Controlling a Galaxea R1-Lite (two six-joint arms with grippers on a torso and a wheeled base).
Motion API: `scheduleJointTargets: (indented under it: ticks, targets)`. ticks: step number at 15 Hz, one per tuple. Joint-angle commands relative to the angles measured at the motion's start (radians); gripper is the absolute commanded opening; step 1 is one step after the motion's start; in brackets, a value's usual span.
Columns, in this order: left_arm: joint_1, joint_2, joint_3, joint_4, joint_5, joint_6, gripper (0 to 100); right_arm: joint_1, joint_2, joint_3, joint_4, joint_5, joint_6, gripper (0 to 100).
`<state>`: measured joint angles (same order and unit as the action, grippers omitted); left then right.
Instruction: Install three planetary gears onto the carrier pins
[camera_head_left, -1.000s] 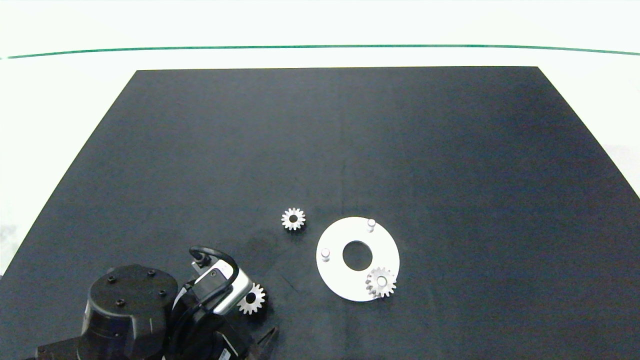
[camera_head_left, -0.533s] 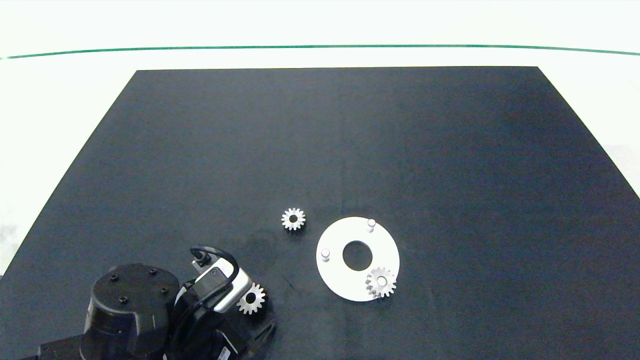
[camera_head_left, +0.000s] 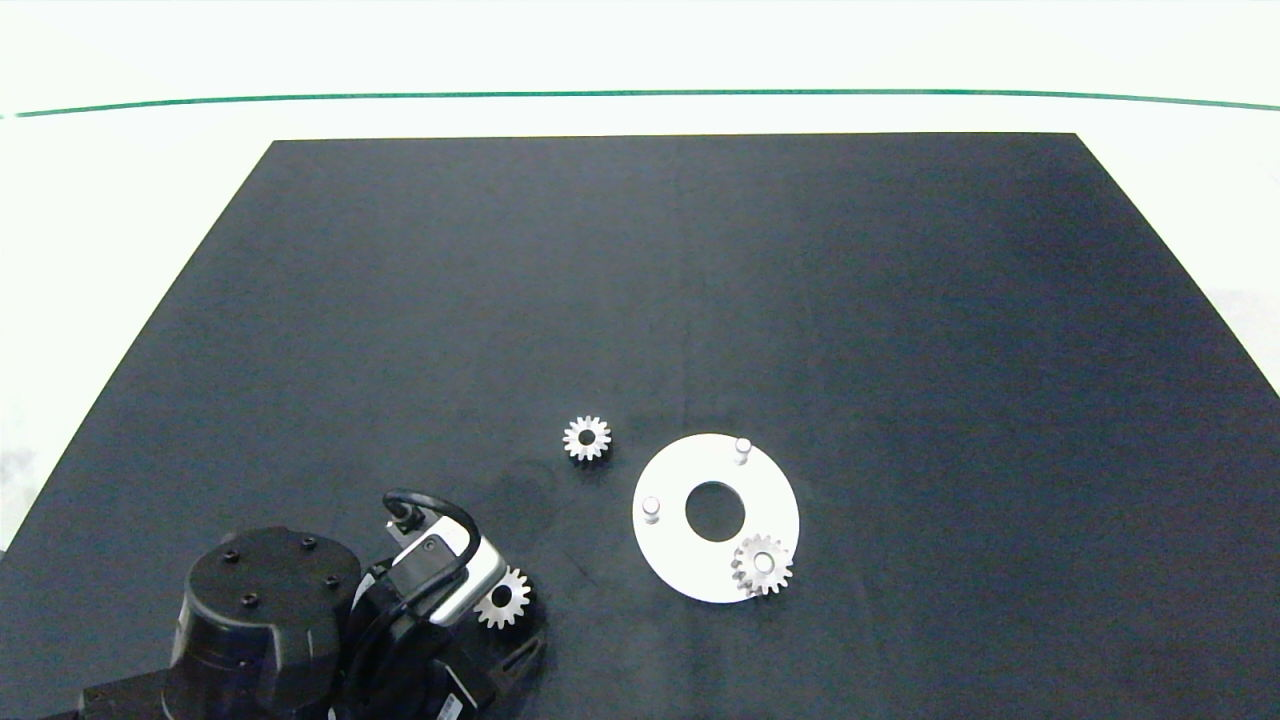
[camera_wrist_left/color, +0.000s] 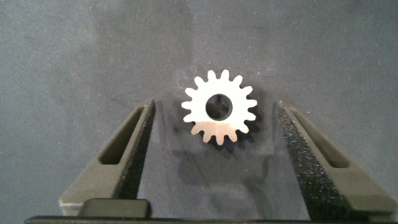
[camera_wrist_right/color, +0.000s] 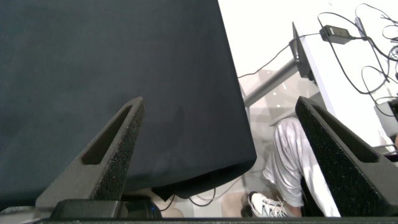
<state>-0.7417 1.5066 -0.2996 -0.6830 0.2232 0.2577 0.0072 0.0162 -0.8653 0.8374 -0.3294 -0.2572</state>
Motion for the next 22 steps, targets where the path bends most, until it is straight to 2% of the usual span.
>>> scheduleJointTargets:
  ticks: [1,2,4,5,6,7,10,22]
  targets:
    - [0.001,-0.002,-0.003,-0.004,0.002,0.002,72,0.002,0.005,0.002,0.005,0.023,0.0,100]
    - [0.001,-0.003,-0.001,-0.004,0.002,0.002,69,0.002,0.007,0.002,0.005,0.061,0.009,100]
    - [0.002,-0.006,-0.004,-0.004,0.002,0.002,66,0.007,0.015,0.005,0.005,0.182,0.033,100]
    - [0.002,-0.011,-0.007,-0.004,0.002,0.0,63,0.01,0.021,0.005,0.005,0.227,0.052,100]
    - [0.002,-0.011,-0.01,-0.004,0.002,0.0,61,0.014,0.028,0.005,0.005,0.266,0.069,100]
    - [0.004,-0.011,-0.013,-0.004,0.002,0.0,60,0.017,0.033,0.005,0.005,0.285,0.078,100]
    - [0.004,-0.005,-0.016,-0.004,0.002,0.0,54,0.025,0.036,0.005,0.008,0.311,0.082,100]
    - [-0.004,0.0,-0.007,-0.001,0.002,0.002,28,0.033,0.044,-0.015,0.005,0.309,0.081,100]
